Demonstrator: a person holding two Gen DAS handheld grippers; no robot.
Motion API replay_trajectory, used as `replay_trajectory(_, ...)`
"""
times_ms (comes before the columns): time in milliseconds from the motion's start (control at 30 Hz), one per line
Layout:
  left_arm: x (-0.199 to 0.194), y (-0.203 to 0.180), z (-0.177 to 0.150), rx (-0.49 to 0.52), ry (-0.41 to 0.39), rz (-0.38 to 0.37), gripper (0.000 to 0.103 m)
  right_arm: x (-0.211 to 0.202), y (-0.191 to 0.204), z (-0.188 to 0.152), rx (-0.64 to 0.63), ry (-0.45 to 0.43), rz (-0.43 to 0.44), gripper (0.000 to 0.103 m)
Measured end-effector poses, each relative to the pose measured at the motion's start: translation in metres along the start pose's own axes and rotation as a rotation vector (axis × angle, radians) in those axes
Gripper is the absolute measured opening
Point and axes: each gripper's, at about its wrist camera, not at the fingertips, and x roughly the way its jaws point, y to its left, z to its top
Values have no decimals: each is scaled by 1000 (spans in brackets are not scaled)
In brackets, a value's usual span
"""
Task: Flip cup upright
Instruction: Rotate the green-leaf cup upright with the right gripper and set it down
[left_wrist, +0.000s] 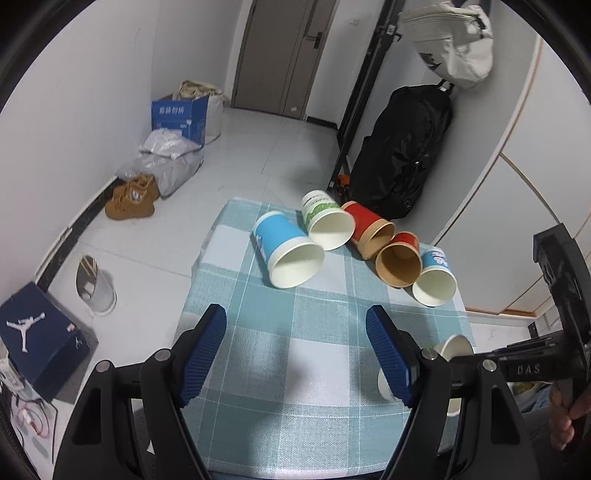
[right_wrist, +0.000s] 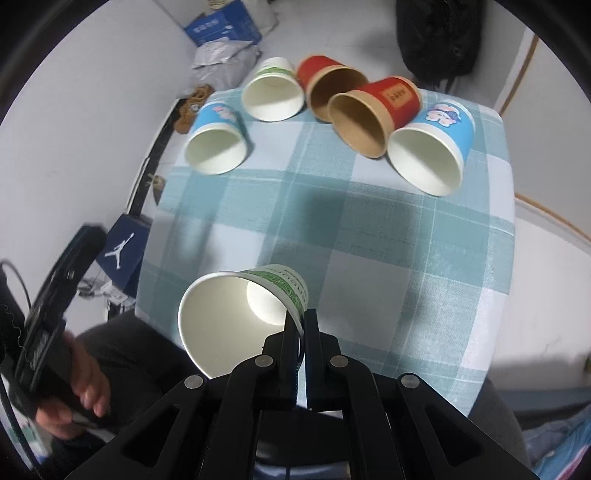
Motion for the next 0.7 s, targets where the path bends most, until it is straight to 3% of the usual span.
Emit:
replay_trajectory(133, 11, 5, -1, -45, 56, 5, 74, 8, -4, 9, 27, 19, -12, 5)
replay_trajectory(300, 14, 5, -2, -42, 70, 11, 74, 11, -10, 12, 44, 12, 0, 6)
replay_trajectory(367, 16, 4, -2, -41, 77, 10, 74, 10, -12, 11, 43, 0, 8, 9)
replay_trajectory(433, 17, 2, -3, -38, 82, 5, 74, 6, -13, 9, 30, -18, 28, 20)
replay_trajectory(533, 16, -2, -4, -18, 78, 12, 74, 3, -15, 6, 17, -26, 80, 20)
replay_trajectory(700, 19, -5, -7, 2, 85, 25, 74, 8, -19, 3, 39, -28, 78, 20)
